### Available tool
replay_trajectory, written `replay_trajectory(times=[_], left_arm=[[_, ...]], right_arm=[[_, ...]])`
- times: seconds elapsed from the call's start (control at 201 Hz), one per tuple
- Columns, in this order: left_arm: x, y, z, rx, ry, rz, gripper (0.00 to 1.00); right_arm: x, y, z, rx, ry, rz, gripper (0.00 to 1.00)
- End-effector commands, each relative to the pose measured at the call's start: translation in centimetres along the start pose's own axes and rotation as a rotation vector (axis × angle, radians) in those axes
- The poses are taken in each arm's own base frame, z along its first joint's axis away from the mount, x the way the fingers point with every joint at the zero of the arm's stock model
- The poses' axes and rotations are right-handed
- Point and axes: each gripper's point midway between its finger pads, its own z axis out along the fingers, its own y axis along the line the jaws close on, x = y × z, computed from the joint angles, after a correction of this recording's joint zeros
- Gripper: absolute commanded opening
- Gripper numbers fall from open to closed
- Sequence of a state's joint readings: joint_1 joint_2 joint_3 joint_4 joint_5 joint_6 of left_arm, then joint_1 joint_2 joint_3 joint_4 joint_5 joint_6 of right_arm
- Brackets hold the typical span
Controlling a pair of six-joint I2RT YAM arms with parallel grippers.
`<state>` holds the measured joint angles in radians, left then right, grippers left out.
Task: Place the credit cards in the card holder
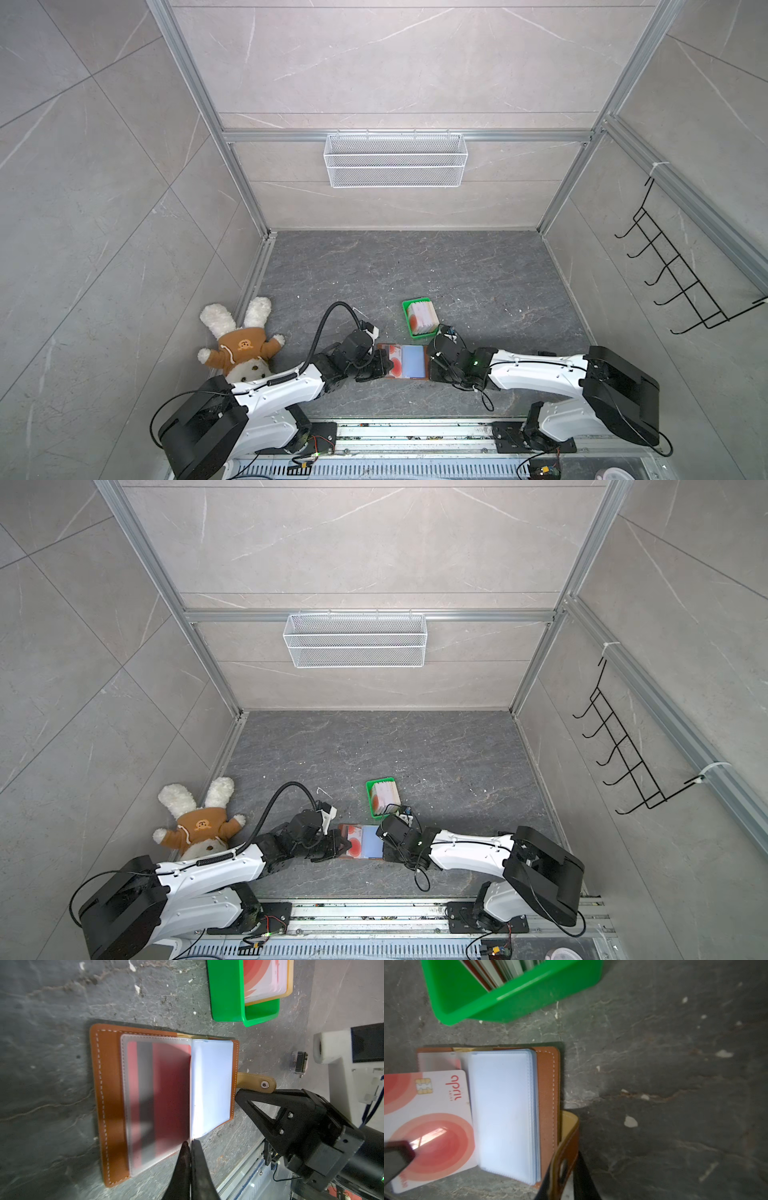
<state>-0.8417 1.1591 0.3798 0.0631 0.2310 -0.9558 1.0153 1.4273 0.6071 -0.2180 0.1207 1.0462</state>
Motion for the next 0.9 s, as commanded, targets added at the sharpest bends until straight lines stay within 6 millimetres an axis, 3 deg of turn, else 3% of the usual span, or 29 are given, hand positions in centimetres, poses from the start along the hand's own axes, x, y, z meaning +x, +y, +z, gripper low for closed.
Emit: replay_trajectory(times=[0.0, 0.309, 0.533, 0.891], left_arm=[[-0.5, -0.1, -0.5, -0.027, -0.014, 0.035, 0.0], [-1.0, -3.0, -0.5, 0.142, -0.038, 0.027, 0.0], [-1.2, -2.8, -1.0, 0.148, -0.057, 0.033, 0.0], [-1.8, -1.8, -0.1, 0.153, -0.049, 0.02, 0.0]], right_arm=[[-0.1, -0.5, 0.1, 0.041, -0.006, -0.015, 0.16], [-0.1, 0.0, 0.4, 0.016, -0.006, -0.009, 0.15], [0.1, -0.2, 0.5, 0.018, -0.004, -0.006, 0.15], [0.1, -0.1, 0.6, 0.017, 0.001, -0.006, 0.15]])
